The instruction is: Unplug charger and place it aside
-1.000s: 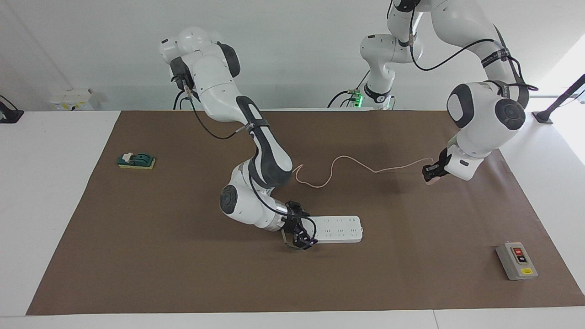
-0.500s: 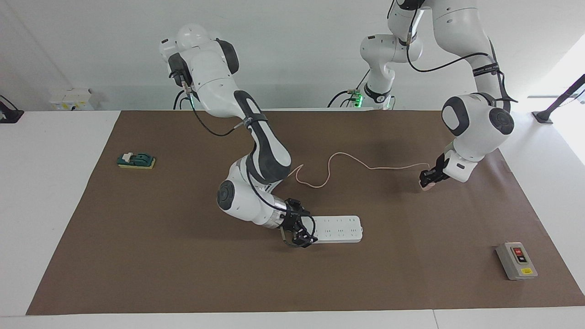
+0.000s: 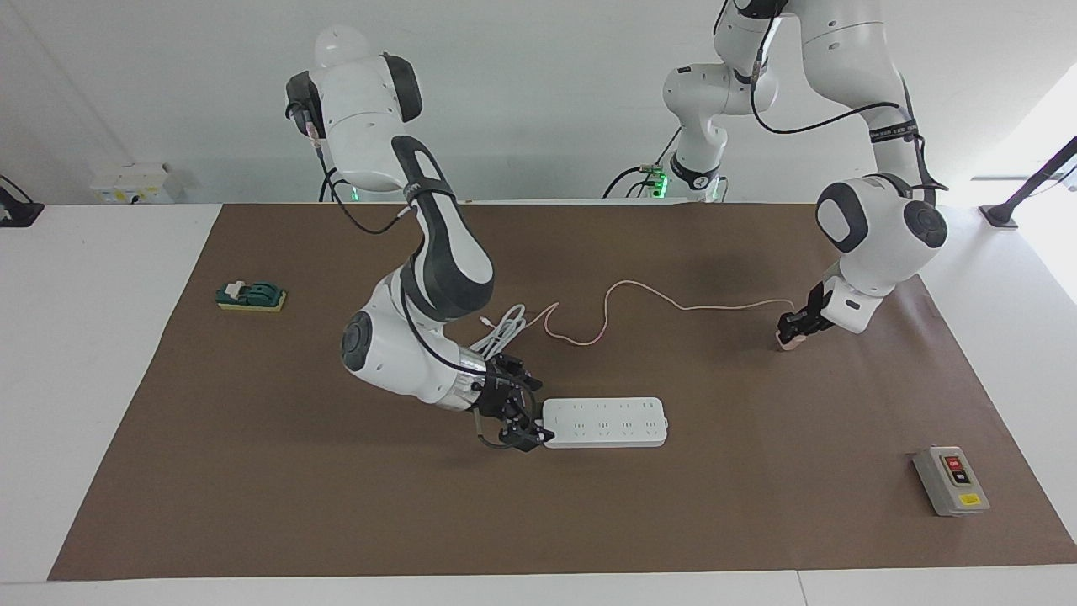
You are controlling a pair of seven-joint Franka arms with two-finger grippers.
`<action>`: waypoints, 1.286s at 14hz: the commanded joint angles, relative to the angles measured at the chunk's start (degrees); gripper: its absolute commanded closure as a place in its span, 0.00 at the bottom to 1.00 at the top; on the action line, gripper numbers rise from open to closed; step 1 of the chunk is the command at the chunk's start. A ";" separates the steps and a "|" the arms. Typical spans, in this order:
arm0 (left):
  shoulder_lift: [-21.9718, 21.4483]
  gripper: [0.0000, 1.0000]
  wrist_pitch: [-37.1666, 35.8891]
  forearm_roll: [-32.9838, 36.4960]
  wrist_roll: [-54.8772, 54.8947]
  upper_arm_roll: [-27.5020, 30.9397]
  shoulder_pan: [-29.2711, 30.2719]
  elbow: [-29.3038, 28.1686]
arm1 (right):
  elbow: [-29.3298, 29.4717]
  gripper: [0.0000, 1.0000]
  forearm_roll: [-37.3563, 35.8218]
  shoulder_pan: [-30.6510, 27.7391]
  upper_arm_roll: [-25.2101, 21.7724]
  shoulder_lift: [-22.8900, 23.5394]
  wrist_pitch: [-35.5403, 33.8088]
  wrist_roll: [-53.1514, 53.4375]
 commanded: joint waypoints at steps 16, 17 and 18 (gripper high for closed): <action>-11.08 0.00 -21.28 5.69 -2.87 -0.86 2.10 18.67 | -9.44 0.00 -30.07 -8.34 -8.11 -25.59 -31.61 -50.21; -12.22 0.00 -23.91 5.78 -3.75 -0.95 1.05 18.67 | -9.52 0.00 -31.92 -8.87 -8.19 -26.29 -31.88 -54.97; -12.75 0.00 -25.76 5.78 -3.76 -0.95 0.86 18.76 | -9.52 0.00 -34.12 -9.40 -8.11 -27.08 -31.89 -59.97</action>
